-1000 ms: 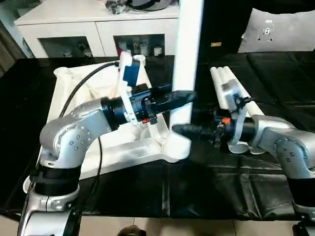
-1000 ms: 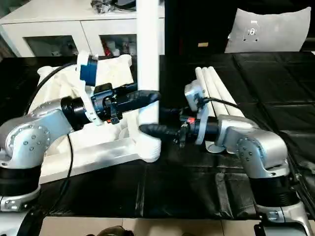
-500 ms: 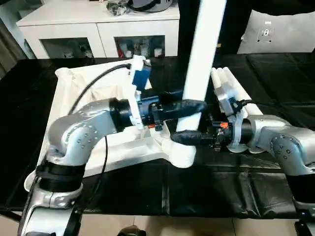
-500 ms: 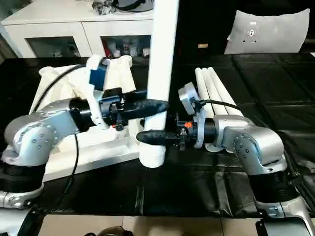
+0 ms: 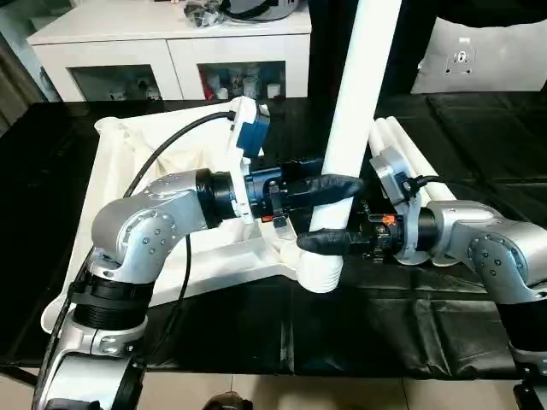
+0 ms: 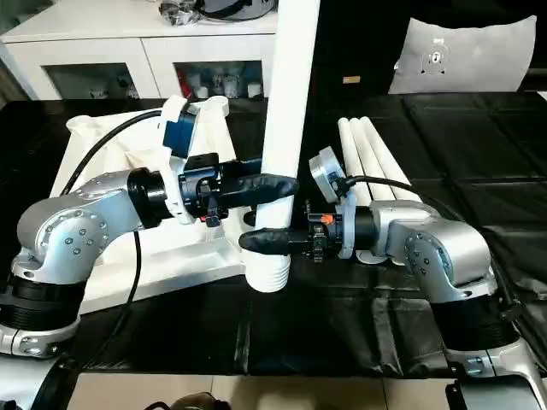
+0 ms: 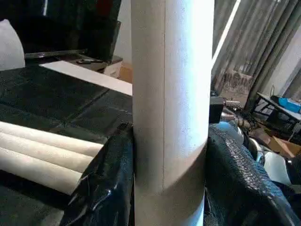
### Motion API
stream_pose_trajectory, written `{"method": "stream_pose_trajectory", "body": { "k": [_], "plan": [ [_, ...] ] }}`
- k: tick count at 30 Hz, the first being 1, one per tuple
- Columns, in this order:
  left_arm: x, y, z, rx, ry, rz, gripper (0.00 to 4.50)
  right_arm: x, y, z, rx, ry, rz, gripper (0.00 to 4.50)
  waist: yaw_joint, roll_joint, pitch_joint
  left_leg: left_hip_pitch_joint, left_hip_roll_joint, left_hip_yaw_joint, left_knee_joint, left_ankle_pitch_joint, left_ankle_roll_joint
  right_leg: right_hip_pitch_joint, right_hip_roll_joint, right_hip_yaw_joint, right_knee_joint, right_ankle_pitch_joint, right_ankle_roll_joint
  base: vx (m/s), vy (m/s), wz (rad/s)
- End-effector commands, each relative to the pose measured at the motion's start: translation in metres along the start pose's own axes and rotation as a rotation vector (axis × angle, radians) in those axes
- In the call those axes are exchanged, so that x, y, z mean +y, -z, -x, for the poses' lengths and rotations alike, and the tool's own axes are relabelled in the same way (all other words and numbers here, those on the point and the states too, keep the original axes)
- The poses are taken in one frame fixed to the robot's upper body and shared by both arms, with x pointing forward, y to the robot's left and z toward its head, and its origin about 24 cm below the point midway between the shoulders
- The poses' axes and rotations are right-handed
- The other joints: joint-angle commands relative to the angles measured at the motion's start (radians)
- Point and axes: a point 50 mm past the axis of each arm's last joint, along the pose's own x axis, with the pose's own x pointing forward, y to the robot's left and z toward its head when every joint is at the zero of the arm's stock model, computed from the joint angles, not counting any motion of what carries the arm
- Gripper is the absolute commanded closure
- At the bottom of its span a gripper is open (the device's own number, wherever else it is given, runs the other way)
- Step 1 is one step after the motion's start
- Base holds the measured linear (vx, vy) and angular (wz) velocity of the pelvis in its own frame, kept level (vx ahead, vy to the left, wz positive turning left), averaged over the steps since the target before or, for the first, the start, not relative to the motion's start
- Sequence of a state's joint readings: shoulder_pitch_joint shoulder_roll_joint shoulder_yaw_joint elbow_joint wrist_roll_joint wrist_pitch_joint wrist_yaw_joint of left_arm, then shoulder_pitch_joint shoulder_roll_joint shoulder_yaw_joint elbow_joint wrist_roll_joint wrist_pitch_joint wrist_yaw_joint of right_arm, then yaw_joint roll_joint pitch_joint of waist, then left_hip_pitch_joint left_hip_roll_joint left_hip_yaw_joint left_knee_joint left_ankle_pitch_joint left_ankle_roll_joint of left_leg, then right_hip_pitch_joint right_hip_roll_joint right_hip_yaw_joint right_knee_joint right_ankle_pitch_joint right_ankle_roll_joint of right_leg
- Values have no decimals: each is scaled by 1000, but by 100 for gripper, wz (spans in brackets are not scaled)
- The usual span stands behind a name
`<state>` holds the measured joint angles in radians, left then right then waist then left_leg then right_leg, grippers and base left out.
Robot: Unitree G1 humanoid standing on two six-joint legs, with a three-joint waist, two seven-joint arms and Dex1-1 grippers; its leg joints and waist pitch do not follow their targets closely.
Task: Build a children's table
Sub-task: Pick table leg
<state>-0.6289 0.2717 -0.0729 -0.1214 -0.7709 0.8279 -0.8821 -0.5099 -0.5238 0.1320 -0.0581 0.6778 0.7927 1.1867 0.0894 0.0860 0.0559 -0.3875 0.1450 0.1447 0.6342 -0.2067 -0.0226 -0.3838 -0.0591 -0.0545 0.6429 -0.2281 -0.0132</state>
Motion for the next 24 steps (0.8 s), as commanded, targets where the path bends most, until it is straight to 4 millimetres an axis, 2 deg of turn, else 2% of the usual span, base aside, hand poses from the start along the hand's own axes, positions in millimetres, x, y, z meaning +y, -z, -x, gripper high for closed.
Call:
{"method": "stream_pose_trajectory", "body": {
  "k": [1, 3, 4, 6, 7, 8, 9, 10, 11, 12, 13, 16, 17, 18, 19, 21, 24],
  "plan": [
    [-15, -16, -7, -34, 111, -44, 230, -2, 3, -4, 22, 10, -5, 261, 2, -26, -74, 6, 67, -17, -61, 4, 85, 54, -84, 49, -74, -69, -242, 0, 0, 0],
    [-19, -16, -8, -29, 137, -37, 195, -2, 4, -5, 14, 14, -6, 261, 2, -27, -72, 6, 68, -18, -62, -5, 83, 53, -85, 48, -74, -76, -245, 0, 0, 0],
    [-23, -14, -9, -14, 158, -34, 195, -3, 6, -7, 5, 17, -7, 261, 3, -22, -73, 7, 68, -19, -62, -11, 80, 53, -86, 49, -74, -82, -246, 0, 0, 0],
    [-24, -12, -11, -5, 157, -33, 173, -3, 7, -9, -3, 20, -9, 261, 3, -24, -73, 7, 69, -19, -63, -13, 79, 53, -85, 49, -74, -80, -246, 0, 0, 0],
    [-24, -12, -11, -1, 155, -31, 152, -3, 8, -9, -11, 22, -11, 261, 3, -21, -72, 6, 68, -19, -64, -16, 77, 52, -84, 49, -75, -83, -244, 0, 0, 0],
    [-25, -11, -12, 0, 155, -30, 152, -3, 8, -9, -13, 23, -11, 261, 3, -22, -72, 6, 69, -19, -64, -19, 76, 53, -85, 49, -75, -84, -244, 0, 0, 0],
    [-23, -11, -13, -11, 137, -15, 147, -4, 9, -11, -40, 37, -18, 261, 4, -19, -72, 7, 69, -19, -64, -21, 72, 52, -86, 50, -75, -85, -245, 0, 0, 0],
    [-22, -11, -14, -22, 123, -10, 139, -4, 9, -12, -58, 44, -20, 261, 4, -11, -72, 9, 69, -19, -64, -28, 67, 51, -85, 49, -77, -83, -247, 0, 0, 0],
    [-22, -11, -14, -38, 118, 1, 127, -5, 10, -13, -82, 58, -26, 261, 3, -9, -72, 8, 69, -20, -64, -31, 64, 51, -85, 49, -76, -78, -249, 0, 0, 0],
    [-22, -12, -15, -57, 119, 14, 115, -5, 10, -15, -109, 72, -32, 261, 4, -11, -73, 7, 69, -22, -65, -31, 62, 53, -85, 49, -75, -69, -251, 0, 0, 0],
    [-23, -12, -15, -76, 122, 21, 108, -5, 11, -16, -131, 80, -36, 261, 3, -8, -73, 7, 69, -21, -65, -33, 60, 53, -86, 49, -76, -56, -253, 0, 0, 0],
    [-23, -14, -16, -124, 128, 45, 87, -4, 12, -17, -165, 89, -40, 261, 4, -12, -74, 6, 68, -22, -66, -32, 60, 57, -85, 48, -74, -38, -255, 0, 0, 0],
    [-23, -17, -14, -181, 139, 78, 75, -3, 12, -18, -211, 97, -53, 261, 5, -3, -74, 6, 68, -23, -65, -36, 60, 55, -86, 48, -73, -44, -254, 0, 0, 0],
    [-23, -17, -14, -184, 139, 80, 75, -3, 12, -18, -214, 98, -54, 261, 3, -7, -72, 5, 67, -20, -65, -39, 59, 55, -85, 49, -76, -46, -252, 0, 0, 0],
    [-18, -24, -8, -315, 129, 141, 56, 1, 14, -19, -308, 119, -85, 261, 4, -7, -73, 6, 67, -20, -66, -46, 58, 55, -88, 49, -78, -50, -257, 0, 0, 0],
    [-15, -27, -4, -362, 112, 168, 51, 2, 14, -20, -344, 133, -93, 261, 5, -7, -73, 5, 68, -22, -67, -54, 54, 55, -87, 47, -77, -58, -263, 0, 0, 0],
    [-3, -31, 9, -418, 11, 169, 13, 3, 17, -17, -384, 196, -88, 261, 3, -5, -70, 8, 68, -23, -73, -74, 38, 52, -85, 48, -83, -103, -237, 0, 0, 0]
  ]
}}
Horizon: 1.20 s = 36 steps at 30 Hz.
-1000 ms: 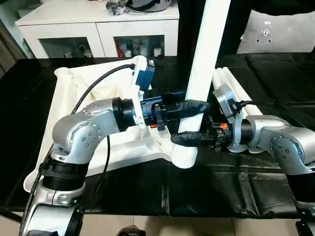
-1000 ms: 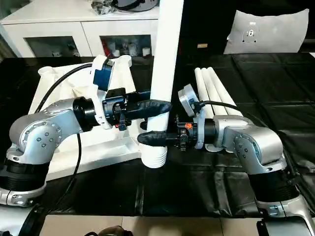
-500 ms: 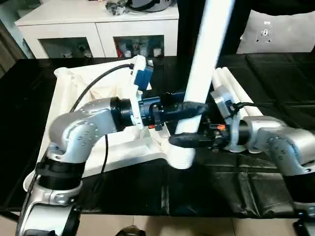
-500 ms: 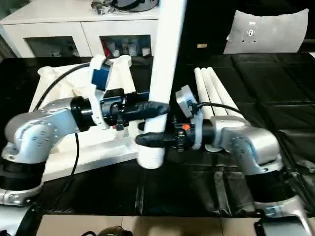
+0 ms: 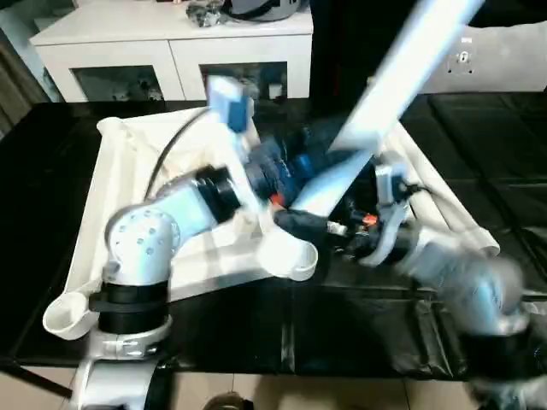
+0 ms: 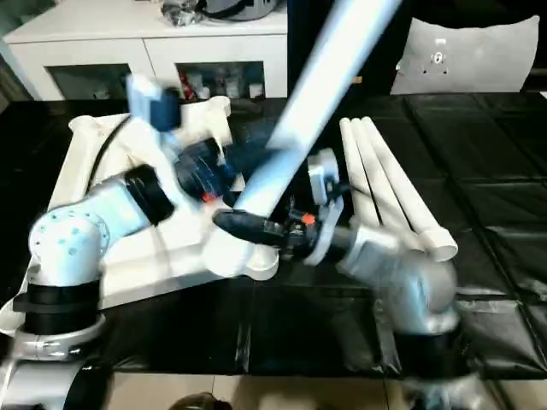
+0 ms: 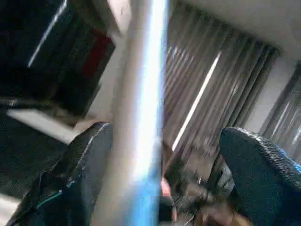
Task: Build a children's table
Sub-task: Pick table leg
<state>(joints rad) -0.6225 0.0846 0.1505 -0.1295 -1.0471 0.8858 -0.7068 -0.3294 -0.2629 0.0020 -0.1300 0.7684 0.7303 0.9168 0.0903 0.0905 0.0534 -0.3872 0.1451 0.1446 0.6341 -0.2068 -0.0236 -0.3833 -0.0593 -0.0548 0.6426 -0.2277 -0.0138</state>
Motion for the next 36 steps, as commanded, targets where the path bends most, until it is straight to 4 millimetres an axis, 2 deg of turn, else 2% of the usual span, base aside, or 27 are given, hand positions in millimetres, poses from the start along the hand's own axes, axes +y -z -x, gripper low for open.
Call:
{"method": "stream_pose_trajectory", "body": {
  "k": [1, 2, 3, 5, 6, 7, 10, 11, 13, 15, 16, 18, 19, 21, 22, 25, 27, 28, 30, 34, 36],
  "plan": [
    [4, -13, 11, -38, -60, -42, 8, -4, -6, 5, -45, 100, 52, 261, 0, -13, -66, 9, 66, -22, -75, -84, 35, 52, -84, 49, -86, -128, -223, 0, 0, 0],
    [4, -13, 11, -38, -60, -42, 3, -4, -6, 5, -45, 100, 52, 261, 0, -12, -66, 9, 66, -22, -75, -88, 30, 51, -85, 49, -86, -144, -215, 0, 0, 0],
    [5, -14, 19, -10, -113, -78, 1, -8, -7, 8, -62, 181, 79, 261, -2, -16, -65, 9, 65, -21, -77, -92, 26, 51, -83, 49, -89, -162, -202, 0, 0, 0],
    [5, -13, 28, 30, -155, -107, 0, -9, -8, 11, -62, 223, 101, 261, -3, -14, -63, 10, 65, -22, -80, -92, 19, 47, -84, 50, -90, -191, -183, 0, 0, 0],
    [5, -11, 34, 65, -186, -132, 0, -9, -9, 12, -67, 253, 116, 261, -4, -8, -63, 10, 66, -23, -80, -86, 14, 48, -85, 51, -89, -192, -172, 0, 0, 0],
    [6, -8, 41, 120, -235, -173, 0, -11, -10, 13, -73, 301, 140, 261, -7, -9, -64, 11, 68, -23, -82, -81, 14, 45, -82, 52, -90, -177, -165, 0, 0, 0],
    [11, -2, 56, 237, -346, -281, 0, -16, -12, 15, -70, 424, 200, 261, -8, -6, -66, 12, 65, -22, -83, -61, 9, 43, -78, 52, -88, -143, -155, 0, 0, 0],
    [12, -2, 56, 241, -357, -287, 0, -16, -12, 15, -68, 426, 207, 261, -6, -6, -67, 13, 67, -24, -85, -61, 8, 44, -80, 52, -89, -140, -155, 0, 0, 0],
    [27, -3, 65, 284, -578, -397, 0, -14, -5, 8, 12, 428, 312, 261, -7, -9, -66, 11, 67, -22, -85, -76, 1, 45, -79, 51, -86, -126, -152, 0, 0, 0],
    [31, -5, 65, 272, -634, -418, 0, -13, -2, 6, 45, 419, 329, 261, -6, -6, -66, 9, 67, -23, -84, -75, -2, 49, -81, 52, -85, -107, -157, 0, 0, 0],
    [37, -7, 61, 297, -700, -487, 0, -10, 4, 2, 70, 389, 331, 261, -5, -11, -66, 7, 67, -24, -84, -71, 3, 51, -82, 52, -84, -95, -160, 0, 0, 0],
    [39, -9, 56, 300, -725, -516, 0, -8, 6, -1, 73, 377, 331, 261, -5, -19, -66, 8, 65, -22, -83, -72, 12, 50, -83, 53, -85, -101, -161, 0, 0, 0],
    [41, -12, 50, 286, -745, -530, 0, -7, 8, -3, 79, 370, 332, 261, -3, -14, -66, 9, 67, -23, -82, -67, 15, 49, -84, 53, -83, -102, -167, 0, 0, 0],
    [41, -18, 37, 237, -759, -541, 0, -8, 11, -6, 92, 365, 348, 261, 0, -16, -66, 11, 68, -21, -80, -71, 12, 46, -85, 54, -86, -106, -178, 0, 0, 0],
    [38, -21, 27, 219, -749, -544, 0, -9, 12, -7, 107, 367, 373, 261, 0, -21, -66, 5, 67, -22, -80, -62, 15, 51, -87, 54, -83, -93, -185, 0, 0, 0],
    [27, -14, 13, 258, -652, -542, 0, -11, 15, -7, 133, 371, 398, 261, 0, -26, -67, 2, 68, -22, -78, -31, 30, 52, -88, 53, -78, -54, -195, 0, 0, 0],
    [21, -9, 6, 284, -600, -545, 0, -12, 16, -7, 144, 372, 407, 261, 0, -23, -66, 3, 65, -20, -76, -39, 37, 50, -87, 53, -79, -67, -197, 0, 0, 0],
    [14, -5, -1, 296, -547, -534, 0, -13, 17, -7, 152, 374, 412, 261, 0, -27, -65, 3, 65, -19, -76, -46, 39, 50, -88, 53, -81, -83, -196, 0, 0, 0],
    [9, -2, -6, 302, -511, -526, 0, -13, 18, -7, 157, 377, 415, 261, 0, -25, -64, 3, 68, -19, -77, -51, 38, 49, -87, 52, -82, -100, -202, 0, 0, 0],
    [-3, 6, -14, 345, -438, -530, 0, -16, 18, -5, 169, 392, 430, 261, -2, -30, -61, 3, 66, -19, -78, -73, 40, 49, -85, 52, -87, -141, -189, 0, 0, 0],
    [-6, 8, -15, 351, -423, -542, 0, -18, 18, -5, 168, 399, 434, 261, -1, -25, -61, 3, 66, -20, -78, -74, 37, 48, -86, 52, -88, -160, -182, 0, 0, 0]
  ]
}}
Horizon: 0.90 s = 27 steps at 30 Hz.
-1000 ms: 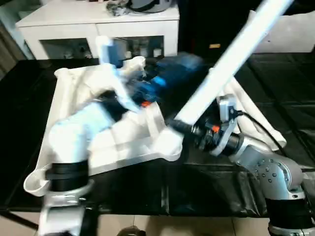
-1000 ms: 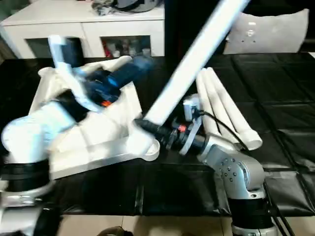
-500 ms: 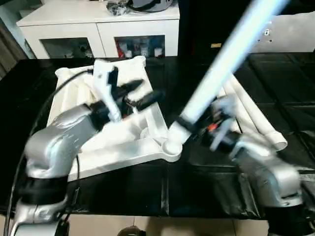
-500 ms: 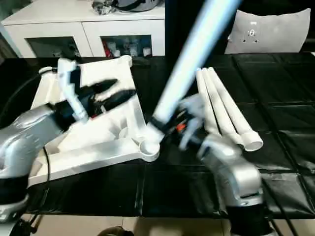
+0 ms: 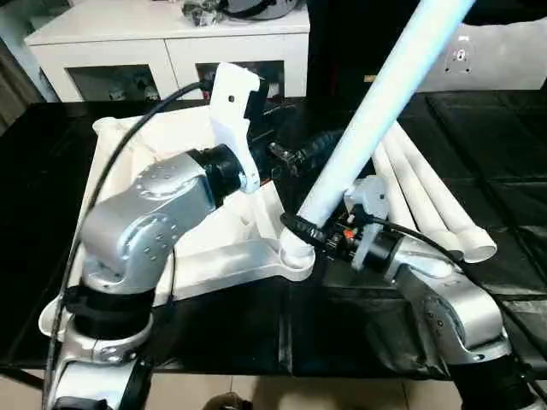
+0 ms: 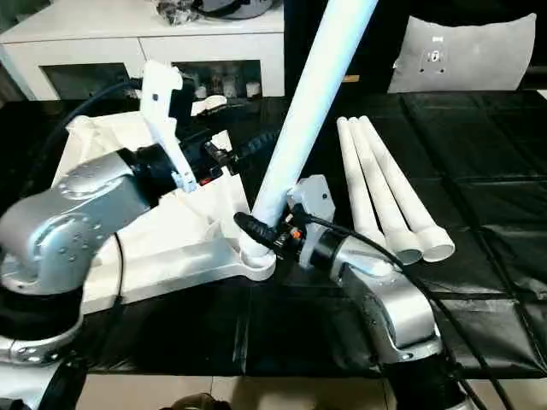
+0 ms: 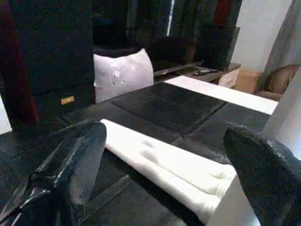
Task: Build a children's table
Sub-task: Pick table leg
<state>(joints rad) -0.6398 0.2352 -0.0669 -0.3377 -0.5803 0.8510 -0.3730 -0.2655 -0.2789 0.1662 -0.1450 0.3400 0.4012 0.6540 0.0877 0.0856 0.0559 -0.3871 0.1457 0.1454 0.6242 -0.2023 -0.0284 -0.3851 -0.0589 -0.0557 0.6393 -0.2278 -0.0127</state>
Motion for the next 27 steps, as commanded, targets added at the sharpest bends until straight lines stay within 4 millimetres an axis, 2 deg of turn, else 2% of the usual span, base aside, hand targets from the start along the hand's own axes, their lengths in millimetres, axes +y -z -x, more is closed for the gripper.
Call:
{"method": "stream_pose_trajectory", "body": {
  "k": [1, 3, 7, 8, 10, 11, 12, 14, 16, 17, 18, 19, 20, 21, 22, 24, 27],
  "plan": [
    [-20, -2, -4, 5, 110, -22, 0, -2, 1, -3, 14, 14, 5, 261, 0, -22, -63, 4, 65, -21, -69, -77, 42, 49, -84, 54, -86, -156, -181, 0, 0, 0],
    [-15, 2, -3, 18, 72, -36, 0, -4, 0, -4, 9, 41, 9, 261, 0, -20, -65, 4, 67, -22, -68, -67, 42, 48, -83, 53, -83, -134, -182, 0, 0, 0],
    [10, 10, 7, 68, -64, -90, 0, -15, -1, -2, -7, 146, 15, 261, 0, -16, -66, 5, 65, -23, -70, -67, 35, 48, -83, 52, -82, -116, -184, 0, 0, 0],
    [17, 13, 12, 86, -93, -108, 0, -17, -1, 0, -1, 165, 7, 261, -2, -17, -65, 4, 65, -22, -70, -67, 34, 48, -82, 53, -81, -112, -184, 0, 0, 0],
    [34, 25, 30, 143, -127, -137, 0, -23, -2, 5, -17, 227, -2, 261, -7, -8, -65, 3, 63, -24, -73, -76, 28, 49, -80, 52, -80, -113, -170, 0, 0, 0],
    [37, 30, 36, 167, -118, -133, 0, -26, -4, 6, -40, 256, 4, 261, -9, -10, -65, 4, 62, -24, -74, -80, 25, 49, -79, 52, -81, -114, -166, 0, 0, 0],
    [38, 36, 41, 190, -104, -137, 0, -28, -4, 8, -43, 290, -8, 261, -13, -7, -68, 8, 63, -23, -73, -81, 17, 47, -80, 52, -81, -103, -166, 0, 0, 0],
    [38, 45, 49, 230, -77, -141, 0, -31, -2, 10, -27, 321, -49, 261, -16, -3, -68, 9, 65, -25, -76, -75, 15, 46, -79, 52, -77, -85, -174, 0, 0, 0],
    [34, 56, 58, 277, -26, -120, 0, -29, -1, 12, -18, 275, -73, 261, -16, 0, -68, 13, 67, -24, -76, -83, 16, 45, -79, 51, -76, -58, -195, 0, 0, 0],
    [33, 58, 58, 283, -19, -118, 0, -29, -2, 12, -19, 269, -74, 261, -16, 0, -67, 11, 67, -23, -77, -90, 16, 46, -79, 51, -75, -60, -198, 0, 0, 0],
    [30, 67, 64, 331, 18, -113, 0, -27, -1, 14, -12, 243, -93, 261, -15, -7, -67, 12, 68, -22, -79, -102, 20, 46, -81, 52, -78, -70, -200, 0, 0, 0],
    [28, 81, 70, 400, 65, -126, 0, -24, 1, 15, 2, 222, -109, 261, -12, -6, -64, 11, 68, -25, -82, -113, 27, 48, -83, 54, -81, -94, -194, 0, 0, 0],
    [28, 81, 70, 400, 65, -126, 0, -24, 1, 15, 2, 222, -109, 261, -13, -5, -64, 10, 69, -24, -82, -119, 25, 47, -83, 54, -78, -101, -189, 0, 0, 0],
    [24, 99, 79, 475, 121, -124, 29, -20, 4, 17, 23, 197, -131, 261, -15, -4, -63, 13, 69, -23, -83, -121, 21, 44, -82, 54, -80, -113, -186, 0, 0, 0],
    [24, 106, 81, 488, 123, -122, 37, -18, 5, 18, 29, 190, -137, 261, -16, -3, -62, 12, 69, -22, -84, -132, 18, 46, -83, 55, -82, -135, -178, 0, 0, 0],
    [24, 112, 82, 497, 122, -114, 37, -16, 6, 18, 35, 182, -144, 261, -18, -2, -61, 15, 69, -22, -85, -145, 11, 43, -83, 56, -85, -147, -176, 0, 0, 0],
    [22, 127, 85, 547, 134, -142, 58, -12, 6, 18, 42, 158, -148, 261, -20, -6, -61, 15, 71, -24, -88, -161, 2, 43, -84, 57, -86, -162, -175, 0, 0, 0]
  ]
}}
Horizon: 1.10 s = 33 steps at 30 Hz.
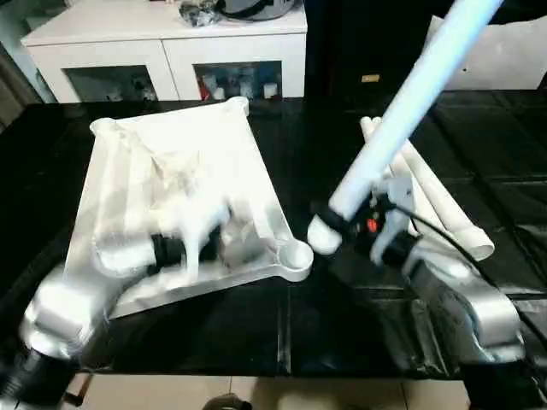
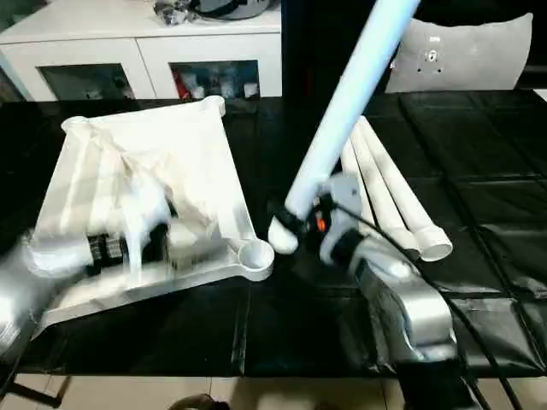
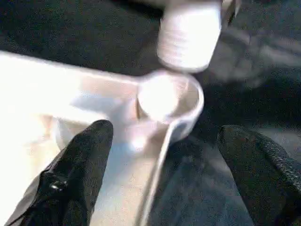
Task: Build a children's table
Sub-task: Pick table leg, then insert table leg to table base
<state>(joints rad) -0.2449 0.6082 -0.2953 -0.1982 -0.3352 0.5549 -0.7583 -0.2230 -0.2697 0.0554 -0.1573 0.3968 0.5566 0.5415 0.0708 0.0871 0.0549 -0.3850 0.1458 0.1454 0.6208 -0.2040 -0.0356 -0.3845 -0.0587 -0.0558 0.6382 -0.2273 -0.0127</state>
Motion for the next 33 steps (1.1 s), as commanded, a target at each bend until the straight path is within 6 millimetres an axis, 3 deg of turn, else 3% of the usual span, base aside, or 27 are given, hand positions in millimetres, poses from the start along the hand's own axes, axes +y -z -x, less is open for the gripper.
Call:
{"method": "stream_pose_trajectory", "body": {
  "k": [1, 2, 5, 6, 9, 12, 20, 22, 24, 25, 33],
  "plan": [
    [2, 9, -2, 47, -3, -76, 78, 8, -6, 0, -15, -39, 13, 261, -4, -7, -59, 12, 70, -24, -85, -163, 8, 42, -84, 57, -87, -170, -171, 0, 0, 0],
    [2, 11, -3, 52, -3, -82, 78, 8, -6, 0, -14, -41, 12, 261, -5, -10, -60, 11, 70, -23, -85, -158, 9, 43, -84, 58, -86, -165, -169, 0, 0, 0],
    [4, 11, -6, 40, 1, -65, 90, 8, -5, 1, -8, -45, 14, 261, -10, -7, -62, 10, 69, -23, -83, -140, 7, 44, -85, 57, -82, -139, -174, 0, 0, 0],
    [6, 12, -7, 34, 10, -65, 121, 9, -5, 1, -2, -48, 17, 261, -11, -7, -63, 9, 69, -24, -82, -130, 9, 46, -85, 56, -80, -117, -181, 0, 0, 0],
    [10, 14, -10, 36, 17, -74, 126, 9, -6, 2, -2, -52, 20, 261, -11, -9, -64, 9, 66, -21, -78, -113, 19, 46, -85, 56, -80, -96, -190, 0, 0, 0],
    [13, 15, -12, 35, 30, -70, 169, 10, -7, 3, 6, -71, 36, 261, -12, -9, -65, 9, 68, -22, -77, -105, 25, 47, -86, 56, -78, -79, -197, 0, 0, 0],
    [19, 25, -10, 78, 83, -43, 228, 9, -10, 0, 15, -88, 41, 261, -12, -10, -65, 11, 69, -21, -77, -110, 28, 47, -89, 56, -77, -95, -207, 0, 0, 0],
    [19, 27, -9, 89, 90, -39, 261, 10, -11, -2, 11, -93, 42, 261, -12, -9, -65, 11, 70, -22, -77, -108, 29, 47, -89, 56, -77, -90, -209, 0, 0, 0],
    [20, 28, -7, 96, 91, -44, 269, 11, -14, -5, 7, -112, 48, 261, -12, -11, -65, 12, 70, -21, -77, -108, 30, 46, -89, 56, -76, -89, -212, 0, 0, 0],
    [20, 28, -7, 97, 91, -45, 269, 12, -14, -5, 7, -114, 48, 261, -12, -17, -65, 11, 70, -21, -77, -110, 32, 47, -89, 56, -77, -91, -213, 0, 0, 0],
    [26, 36, -2, 131, 118, -67, 340, 15, -17, -13, 10, -158, 77, 261, -11, -10, -66, 12, 70, -21, -77, -104, 33, 45, -90, 56, -75, -99, -210, 0, 0, 0]
  ]
}}
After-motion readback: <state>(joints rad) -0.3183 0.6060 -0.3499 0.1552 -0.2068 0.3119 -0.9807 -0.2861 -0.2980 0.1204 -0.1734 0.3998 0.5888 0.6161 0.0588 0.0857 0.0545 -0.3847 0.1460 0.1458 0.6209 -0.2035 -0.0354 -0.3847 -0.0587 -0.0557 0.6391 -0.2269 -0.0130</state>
